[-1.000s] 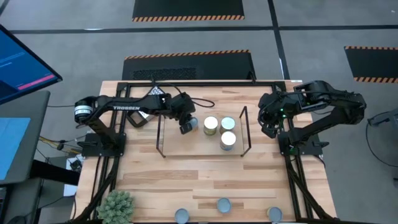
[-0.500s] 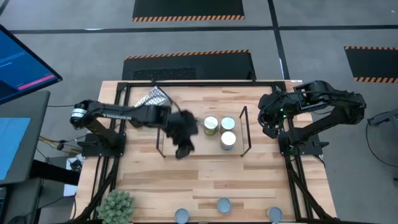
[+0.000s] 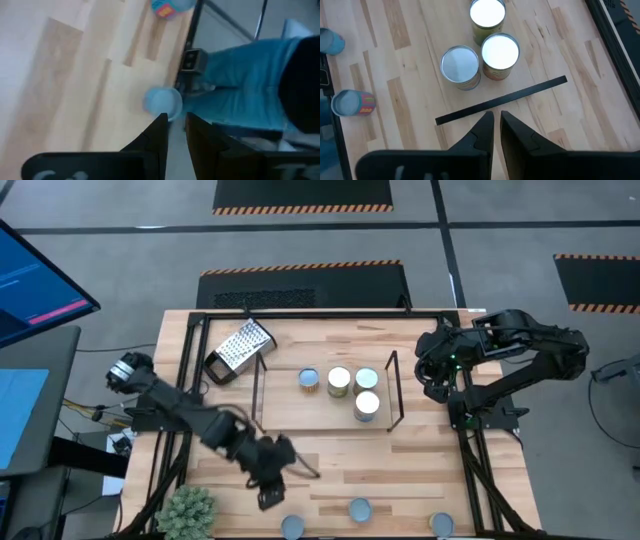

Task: Pick and place cans onto a shelf
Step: Move the canned salmon to the center of the table

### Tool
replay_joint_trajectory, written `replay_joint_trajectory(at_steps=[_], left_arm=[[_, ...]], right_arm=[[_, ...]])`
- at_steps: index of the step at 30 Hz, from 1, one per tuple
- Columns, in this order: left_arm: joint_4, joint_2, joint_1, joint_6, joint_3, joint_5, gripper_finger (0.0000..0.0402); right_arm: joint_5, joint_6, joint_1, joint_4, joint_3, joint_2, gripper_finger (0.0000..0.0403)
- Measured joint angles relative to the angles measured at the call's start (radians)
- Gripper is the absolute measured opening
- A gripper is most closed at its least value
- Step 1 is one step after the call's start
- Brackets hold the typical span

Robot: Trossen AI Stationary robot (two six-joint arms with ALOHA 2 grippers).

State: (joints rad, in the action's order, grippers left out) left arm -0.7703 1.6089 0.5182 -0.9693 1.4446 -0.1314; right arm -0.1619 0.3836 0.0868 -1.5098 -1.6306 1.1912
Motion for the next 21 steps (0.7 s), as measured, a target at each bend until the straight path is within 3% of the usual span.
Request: replay_joint_trajectory(at_steps=[6, 10, 21], left_arm=[[0.173, 0.041, 0.104, -0.193, -0.007, 0.153, 0.0056], [0.224, 0.103, 0.131, -0.257, -0.009, 0.180, 0.0074], [0.279, 0.292, 0.148, -0.336, -0.010, -0.033, 0.0143]], right_arm=[[0.000, 0.000, 0.000, 0.000, 0.000, 0.000, 0.0059], [0.000, 0.000, 0.003, 0.000, 0.000, 0.000, 0.0059], [0.003, 0.000, 0.056, -0.001, 0.000, 0.000, 0.0059]])
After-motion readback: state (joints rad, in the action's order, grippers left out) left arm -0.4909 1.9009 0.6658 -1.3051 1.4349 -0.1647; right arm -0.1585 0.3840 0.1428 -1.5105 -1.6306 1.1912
